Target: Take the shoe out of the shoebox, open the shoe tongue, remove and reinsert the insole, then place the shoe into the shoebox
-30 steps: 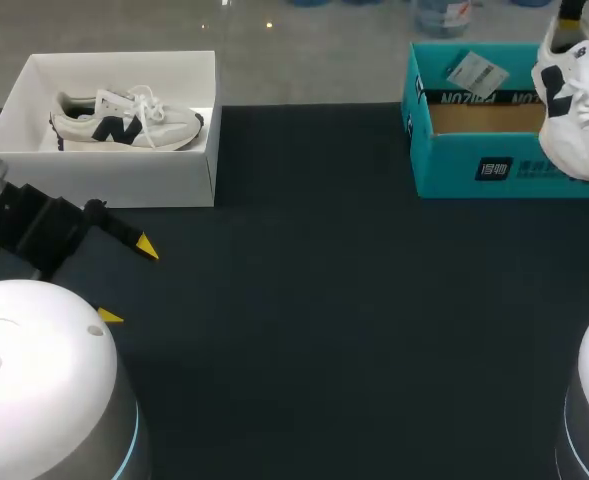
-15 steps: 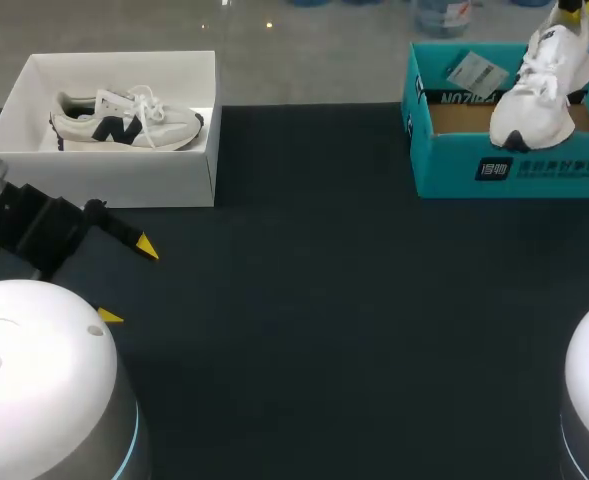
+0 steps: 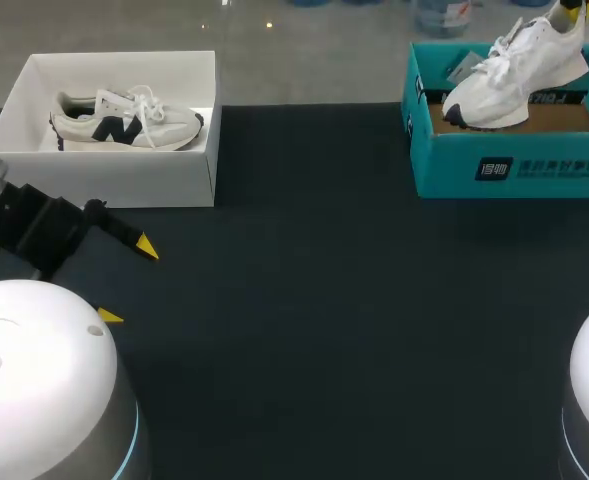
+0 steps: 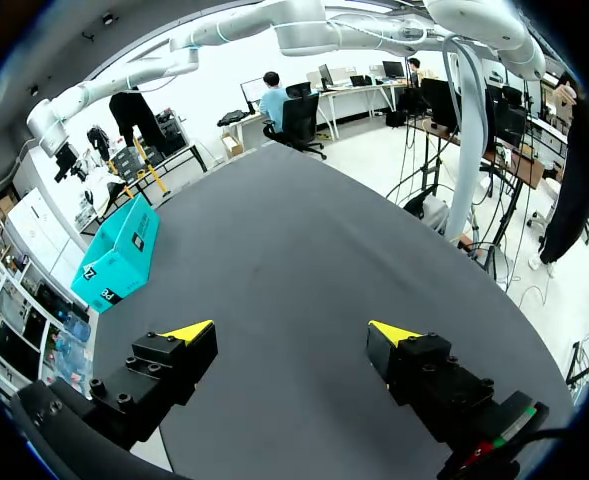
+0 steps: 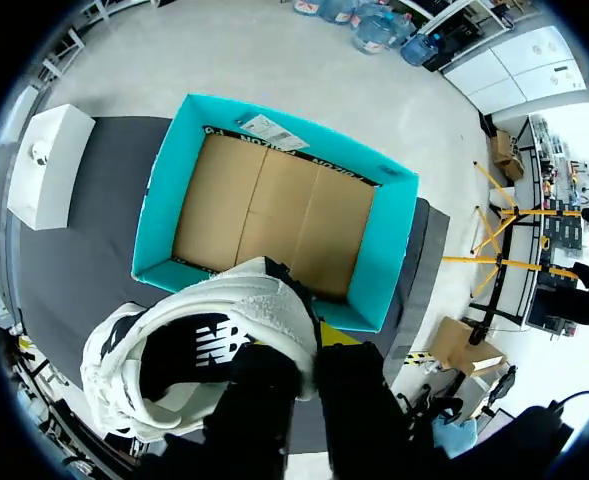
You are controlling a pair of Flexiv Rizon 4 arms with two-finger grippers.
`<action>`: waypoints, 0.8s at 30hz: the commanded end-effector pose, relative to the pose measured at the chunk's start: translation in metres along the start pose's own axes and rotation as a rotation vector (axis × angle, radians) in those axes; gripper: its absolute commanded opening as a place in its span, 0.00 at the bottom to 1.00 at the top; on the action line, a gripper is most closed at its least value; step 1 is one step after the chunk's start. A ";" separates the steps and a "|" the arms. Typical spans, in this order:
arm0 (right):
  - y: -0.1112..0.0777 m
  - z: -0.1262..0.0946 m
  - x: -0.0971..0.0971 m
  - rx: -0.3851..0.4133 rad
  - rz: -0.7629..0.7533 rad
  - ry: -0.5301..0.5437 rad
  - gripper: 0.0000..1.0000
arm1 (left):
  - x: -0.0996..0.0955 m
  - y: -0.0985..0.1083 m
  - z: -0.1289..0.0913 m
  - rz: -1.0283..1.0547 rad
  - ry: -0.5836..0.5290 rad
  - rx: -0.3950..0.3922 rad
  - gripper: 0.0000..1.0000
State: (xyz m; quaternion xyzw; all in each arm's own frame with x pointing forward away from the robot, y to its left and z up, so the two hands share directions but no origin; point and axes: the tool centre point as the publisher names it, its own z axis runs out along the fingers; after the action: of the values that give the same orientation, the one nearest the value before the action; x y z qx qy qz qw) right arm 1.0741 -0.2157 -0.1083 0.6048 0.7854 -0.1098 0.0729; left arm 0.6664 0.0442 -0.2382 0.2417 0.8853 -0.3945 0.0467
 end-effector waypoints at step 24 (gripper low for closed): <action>-0.013 0.014 -0.005 0.051 0.264 -0.052 0.00 | -0.001 0.001 0.000 0.000 0.004 -0.001 1.00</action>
State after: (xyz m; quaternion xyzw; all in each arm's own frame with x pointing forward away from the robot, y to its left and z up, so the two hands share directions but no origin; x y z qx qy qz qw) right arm 1.0662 -0.2285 -0.1155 0.6821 0.7152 -0.1243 0.0882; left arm 0.6664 0.0442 -0.2382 0.2417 0.8853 -0.3945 0.0467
